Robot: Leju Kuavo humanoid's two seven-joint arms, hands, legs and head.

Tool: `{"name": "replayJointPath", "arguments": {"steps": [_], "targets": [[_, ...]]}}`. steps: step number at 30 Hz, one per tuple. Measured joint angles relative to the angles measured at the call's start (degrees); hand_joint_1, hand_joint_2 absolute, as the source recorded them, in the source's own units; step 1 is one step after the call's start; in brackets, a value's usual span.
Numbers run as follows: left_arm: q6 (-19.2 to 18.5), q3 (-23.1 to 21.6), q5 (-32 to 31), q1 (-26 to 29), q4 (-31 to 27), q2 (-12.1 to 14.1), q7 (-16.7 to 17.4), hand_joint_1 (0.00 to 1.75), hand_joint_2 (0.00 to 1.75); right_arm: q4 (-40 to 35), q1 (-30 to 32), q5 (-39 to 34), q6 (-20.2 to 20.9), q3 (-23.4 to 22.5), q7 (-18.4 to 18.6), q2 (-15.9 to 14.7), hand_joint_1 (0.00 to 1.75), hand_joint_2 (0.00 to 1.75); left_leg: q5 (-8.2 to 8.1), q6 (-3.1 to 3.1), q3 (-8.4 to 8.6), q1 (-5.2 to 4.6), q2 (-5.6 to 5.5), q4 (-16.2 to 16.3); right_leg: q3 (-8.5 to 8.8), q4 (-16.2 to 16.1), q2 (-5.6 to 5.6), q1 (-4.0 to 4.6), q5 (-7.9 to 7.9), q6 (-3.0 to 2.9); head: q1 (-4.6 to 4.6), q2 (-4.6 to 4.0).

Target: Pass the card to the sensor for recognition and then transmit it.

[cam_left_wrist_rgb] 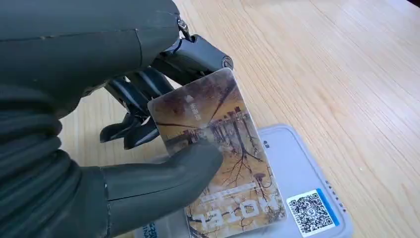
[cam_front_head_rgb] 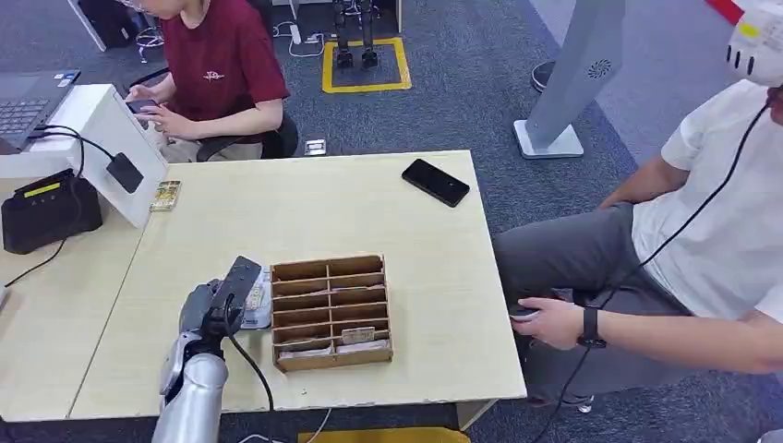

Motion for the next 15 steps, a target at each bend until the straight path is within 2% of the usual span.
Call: {"name": "replayJointPath", "arguments": {"steps": [9,15], "targets": [[0.44,0.15,-1.74,-0.27,0.81,-0.20,0.00,1.75,1.75,0.00,0.29,0.00,0.00,0.70,-0.02,0.00,0.00,0.00,0.00,0.00,0.00,0.00,0.00,0.00,0.00,0.00,0.00,0.00,0.00,0.00,0.02,0.00],[1.25,0.15,-6.25,-0.57,1.60,-0.28,0.33,1.75,1.75,0.02,0.37,0.00,0.02,0.92,0.00,0.00,0.00,0.00,0.00,0.00,0.03,0.00,0.00,0.00,0.02,0.00,0.00,0.00,0.00,0.00,0.02,0.00]]}}
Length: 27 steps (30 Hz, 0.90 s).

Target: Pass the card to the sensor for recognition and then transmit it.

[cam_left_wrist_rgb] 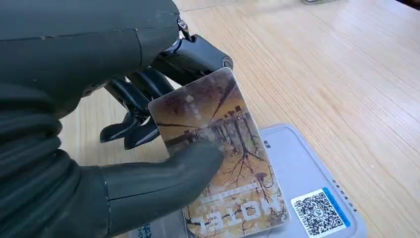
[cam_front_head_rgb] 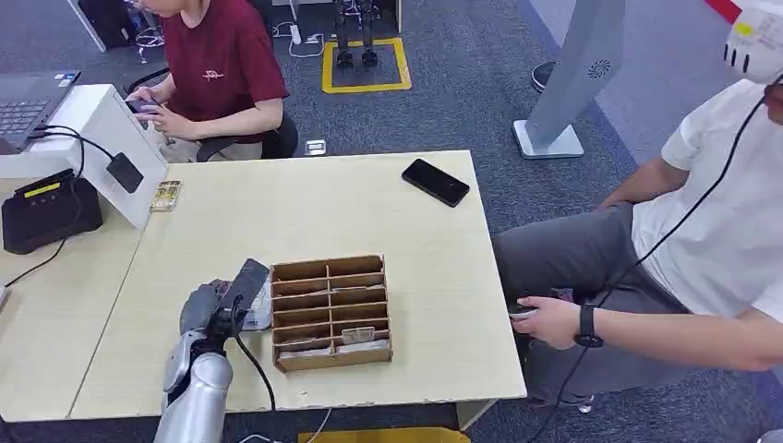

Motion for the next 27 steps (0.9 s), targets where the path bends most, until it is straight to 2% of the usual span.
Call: {"name": "replayJointPath", "arguments": {"steps": [15,19,27], "targets": [[1.05,0.00,-2.93,-0.48,1.33,-0.02,0.20,1.75,1.75,-0.02,0.05,0.00,-0.04,0.04,-0.02,0.15,0.00,0.00,0.00,0.00,0.03,0.00,0.00,0.00,0.03,0.00,0.00,0.00,0.00,0.00,0.00,0.00],[-0.11,-0.24,-2.12,-0.50,1.35,-0.35,-2.17,1.75,1.75,-0.02,0.19,0.00,-0.35,0.02,-0.20,0.13,0.00,0.00,0.00,0.00,0.03,0.00,-0.02,0.00,0.04,0.00,-0.01,0.00,0.00,0.00,0.00,0.00],[-2.32,-1.86,0.77,-0.71,0.52,-0.46,-3.13,1.75,1.75,-0.02,0.32,0.00,-0.70,0.02,-0.44,0.13,0.00,0.00,0.00,0.00,0.04,0.00,-0.01,0.00,0.04,0.00,-0.01,0.00,0.00,0.00,-0.02,0.00]]}}
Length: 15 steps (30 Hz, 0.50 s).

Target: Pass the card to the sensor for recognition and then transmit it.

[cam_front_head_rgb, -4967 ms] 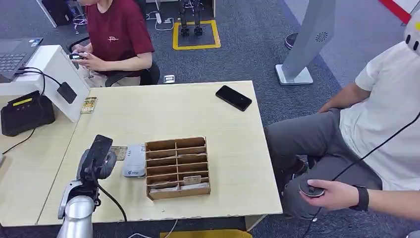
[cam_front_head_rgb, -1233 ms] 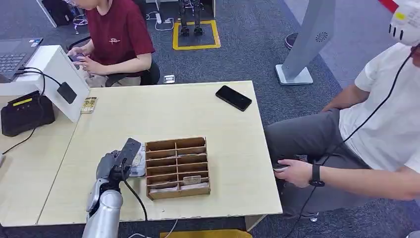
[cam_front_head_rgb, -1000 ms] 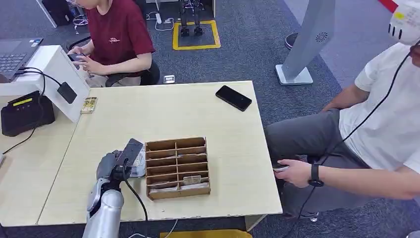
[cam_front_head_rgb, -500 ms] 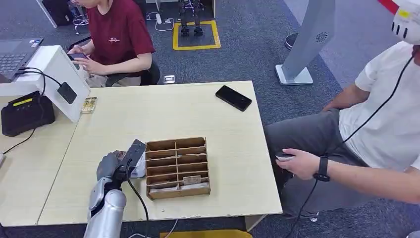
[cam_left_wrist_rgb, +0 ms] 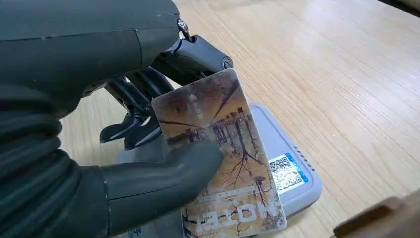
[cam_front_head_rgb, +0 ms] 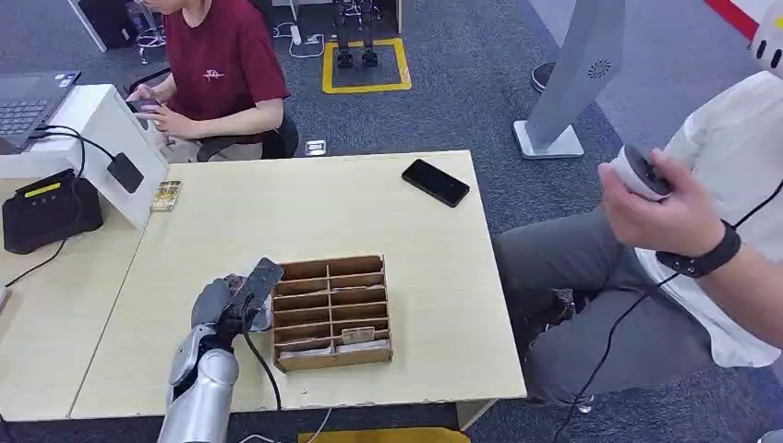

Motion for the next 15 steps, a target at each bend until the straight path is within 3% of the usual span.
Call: {"name": "replayJointPath", "arguments": {"steps": [3,5,7,10,12,15], "targets": [[-5.65,-0.41,11.40,0.01,-2.17,0.00,-2.17,1.75,1.75,0.00,0.06,0.00,0.00,0.00,-0.37,0.00,0.00,0.00,0.01,0.01,-0.01,0.00,-0.02,0.00,-0.01,0.00,-0.01,0.00,0.00,0.00,0.00,0.00],[-11.04,-1.16,26.01,0.00,-5.12,0.15,-3.41,1.75,1.75,0.02,0.04,0.00,0.09,0.02,-0.72,0.00,0.00,0.00,0.05,0.06,-0.05,0.01,-0.04,0.00,-0.04,0.00,-0.03,0.01,0.00,0.00,0.02,0.00],[-13.00,-2.71,40.53,-0.41,-9.21,0.66,-3.01,1.75,1.75,0.02,0.05,0.00,0.09,0.02,-0.74,-0.02,0.00,0.00,0.07,0.03,-0.07,0.01,-0.02,0.01,-0.09,0.02,-0.01,0.02,0.02,-0.01,0.02,0.00],[-11.36,-5.45,54.21,-5.51,-15.88,1.99,-0.63,1.75,1.75,0.00,0.03,-0.02,0.00,0.02,-0.57,-0.07,0.00,0.00,0.11,0.03,-0.18,0.03,-0.05,0.04,-0.14,0.03,-0.05,0.04,0.08,-0.03,0.02,0.00],[-8.37,-6.88,57.16,-10.29,-19.17,3.18,0.93,1.75,1.75,0.00,-0.04,-0.02,-0.07,0.02,-0.48,-0.07,0.00,0.00,0.17,0.00,-0.18,0.03,-0.06,0.02,-0.14,0.04,-0.06,0.04,0.16,-0.04,0.00,0.00],[-4.67,-7.74,56.78,-17.00,-22.17,4.61,2.45,1.75,1.75,0.00,-0.07,-0.02,-0.09,0.02,-0.41,-0.07,0.00,0.00,0.22,-0.07,-0.20,0.08,-0.03,0.04,-0.20,0.06,-0.05,0.05,0.21,-0.08,0.02,0.00]]}}
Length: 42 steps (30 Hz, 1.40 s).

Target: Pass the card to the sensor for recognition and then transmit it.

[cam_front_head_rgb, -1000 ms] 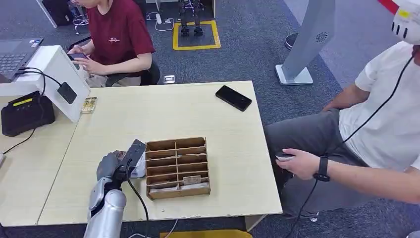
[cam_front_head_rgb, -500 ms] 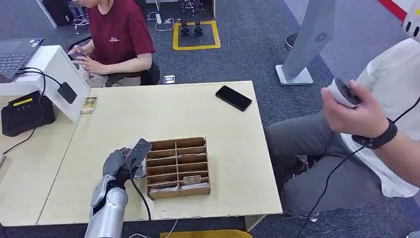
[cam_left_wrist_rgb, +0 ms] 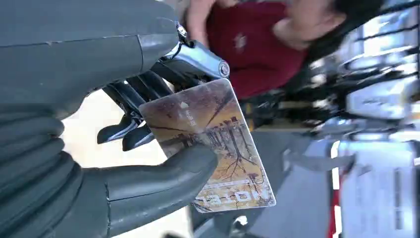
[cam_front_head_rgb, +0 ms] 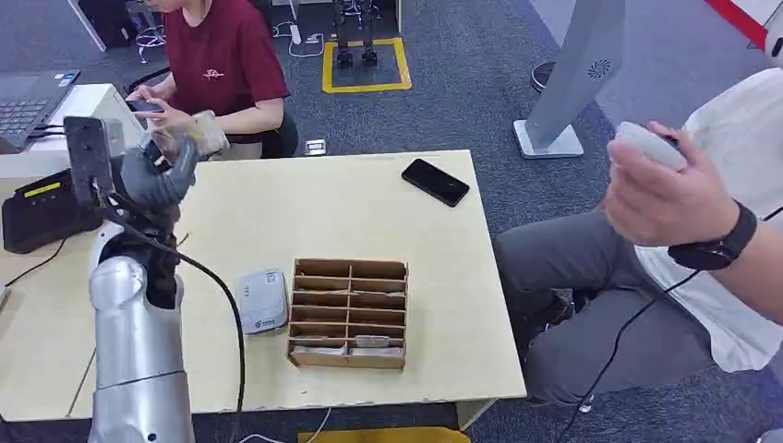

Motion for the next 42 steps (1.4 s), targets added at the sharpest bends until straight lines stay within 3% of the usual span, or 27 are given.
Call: {"name": "replayJointPath", "arguments": {"steps": [4,7,9,12,13,14,16,20,27,35,42], "targets": [[2.82,-0.81,-5.56,-8.92,-2.84,2.45,1.51,1.75,1.75,-0.02,0.02,0.00,-0.20,0.00,-0.02,-0.02,0.00,0.00,0.00,-0.01,0.00,-0.01,0.02,-0.01,-0.02,0.01,0.04,0.02,0.01,0.02,0.00,0.00],[4.70,-1.66,-16.65,-11.35,-3.76,3.87,1.37,1.75,1.75,-0.09,0.01,0.00,-0.20,0.02,-0.28,-0.04,0.00,0.00,0.00,-0.01,0.00,-0.01,0.02,-0.02,-0.02,0.01,0.04,0.02,0.01,0.02,-0.02,0.00],[5.66,-3.52,-32.98,-11.38,-4.02,5.73,1.16,1.75,1.75,-0.09,0.02,0.02,-0.15,0.02,-0.37,-0.04,0.00,0.00,0.00,-0.01,0.00,0.00,0.05,-0.02,-0.03,0.01,0.08,0.01,0.01,0.02,-0.02,0.00],[9.36,-7.92,-64.73,-11.08,-2.83,10.12,-1.05,1.75,1.75,-0.09,0.01,0.02,0.18,0.61,-0.42,-0.04,0.00,0.00,0.00,-0.01,-0.01,0.00,0.07,-0.03,-0.08,0.01,0.10,0.01,0.01,0.02,-0.02,0.00],[10.84,-9.03,-71.25,-11.08,-1.67,11.55,-1.29,1.75,1.75,-0.09,-0.01,0.02,0.18,0.85,-0.42,-0.04,0.00,0.00,0.00,-0.01,-0.01,0.00,0.07,-0.03,-0.08,0.01,0.10,0.01,0.01,0.02,0.00,0.00],[12.09,-10.08,-73.83,-11.02,-0.34,13.12,-0.87,1.75,1.75,-0.09,-0.03,0.02,0.24,1.16,-0.42,-0.04,0.00,0.00,0.01,-0.02,0.00,0.00,0.08,-0.03,-0.09,0.01,0.10,0.01,0.01,0.02,0.00,0.00],[15.43,-12.97,-73.63,-10.82,3.20,16.31,1.12,1.75,1.75,-0.09,-0.05,0.02,0.42,1.51,-0.44,-0.04,0.00,0.00,0.02,-0.04,0.00,0.01,0.08,-0.04,-0.09,0.02,0.11,0.01,0.01,0.01,-0.02,0.00],[19.62,-21.08,-73.59,-10.84,10.16,22.37,8.30,1.75,1.75,-0.09,0.01,0.02,0.09,1.81,-0.66,-0.22,0.00,0.00,0.04,-0.07,0.00,0.02,0.18,-0.03,-0.13,0.04,0.22,0.02,0.06,-0.04,0.00,0.00],[19.47,-27.24,-73.57,-10.92,14.93,26.82,10.34,1.75,1.75,-0.09,0.01,0.02,-0.04,1.99,-0.85,-0.44,0.00,0.00,0.03,-0.07,-0.05,-0.01,0.19,-0.03,-0.17,0.03,0.25,0.01,0.05,-0.04,-0.02,0.00],[20.01,-30.03,-73.57,-12.40,19.90,27.84,11.60,1.75,1.75,-0.09,0.03,0.00,-0.31,2.08,-1.01,-0.46,0.00,0.00,0.04,-0.07,-0.05,0.00,0.21,-0.02,-0.20,0.03,0.25,0.01,0.06,-0.04,-0.02,0.00],[20.34,-30.05,-73.57,-13.54,22.78,25.70,10.05,1.75,1.75,-0.09,0.05,-0.02,-0.85,2.32,-0.50,-0.48,0.00,0.00,0.04,-0.07,-0.06,-0.01,0.22,-0.02,-0.20,0.03,0.30,0.01,0.07,-0.03,-0.02,0.00]]}}
